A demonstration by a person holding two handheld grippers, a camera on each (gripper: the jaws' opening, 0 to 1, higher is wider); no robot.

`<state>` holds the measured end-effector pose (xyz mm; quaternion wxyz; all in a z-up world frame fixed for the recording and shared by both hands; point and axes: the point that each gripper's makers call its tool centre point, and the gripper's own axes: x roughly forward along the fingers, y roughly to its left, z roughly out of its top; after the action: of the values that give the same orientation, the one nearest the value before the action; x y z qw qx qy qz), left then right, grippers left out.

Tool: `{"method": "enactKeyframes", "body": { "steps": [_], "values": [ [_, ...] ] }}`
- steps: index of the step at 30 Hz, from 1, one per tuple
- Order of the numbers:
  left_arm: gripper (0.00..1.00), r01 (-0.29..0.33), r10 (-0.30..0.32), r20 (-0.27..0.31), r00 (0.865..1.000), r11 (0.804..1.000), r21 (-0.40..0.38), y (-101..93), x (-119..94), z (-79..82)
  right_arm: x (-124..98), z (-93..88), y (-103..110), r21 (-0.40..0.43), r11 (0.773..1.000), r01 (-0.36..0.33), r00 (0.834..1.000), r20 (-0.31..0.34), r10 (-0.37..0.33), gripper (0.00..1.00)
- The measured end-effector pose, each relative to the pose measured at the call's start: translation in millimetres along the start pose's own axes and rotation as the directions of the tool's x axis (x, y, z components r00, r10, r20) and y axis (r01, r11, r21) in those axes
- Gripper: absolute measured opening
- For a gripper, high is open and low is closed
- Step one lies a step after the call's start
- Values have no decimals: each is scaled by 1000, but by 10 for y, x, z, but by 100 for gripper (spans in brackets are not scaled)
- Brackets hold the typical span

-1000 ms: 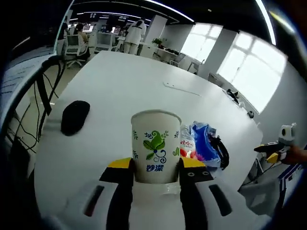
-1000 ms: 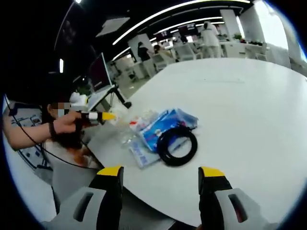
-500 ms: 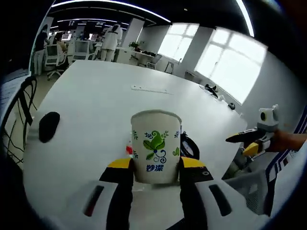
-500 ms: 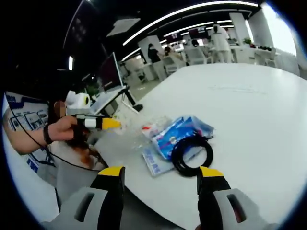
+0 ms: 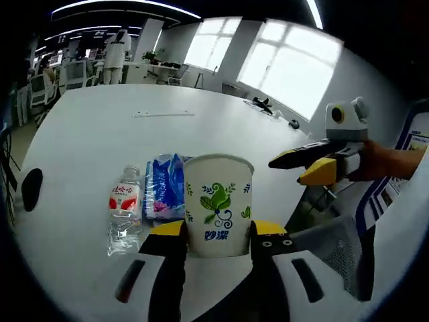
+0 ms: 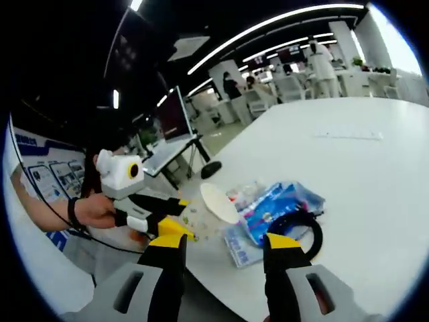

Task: Arrange the tabletop items into an orderly group along one side of the table until the central work area is clear of visible clutter.

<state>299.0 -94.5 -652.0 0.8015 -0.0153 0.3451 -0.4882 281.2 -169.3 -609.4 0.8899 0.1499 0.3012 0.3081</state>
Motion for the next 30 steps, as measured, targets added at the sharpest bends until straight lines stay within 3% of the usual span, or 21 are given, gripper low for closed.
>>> {"method": "enactKeyframes", "body": {
  "steps": [10,18,22,25,30],
  "values": [
    [36,35,-33,-28,999,998,53,-179,33,-34,10,-132,104,48,998,-40,999,-4,40,41],
    [36,54,-40,-78,996,983,176,-324,58,-16,19,-127,182,66,996,-68,998,7,68,38],
    [36,82,-43,-129,991,946,315,-418,71,-43,31,-129,241,78,992,-101,995,5,101,37],
    [36,108,-40,-164,986,896,431,-506,74,-60,39,-142,278,77,990,-118,993,0,119,35],
    [36,148,-43,-197,980,817,557,-631,61,-69,41,-177,339,113,982,-149,989,0,150,31]
  ]
}}
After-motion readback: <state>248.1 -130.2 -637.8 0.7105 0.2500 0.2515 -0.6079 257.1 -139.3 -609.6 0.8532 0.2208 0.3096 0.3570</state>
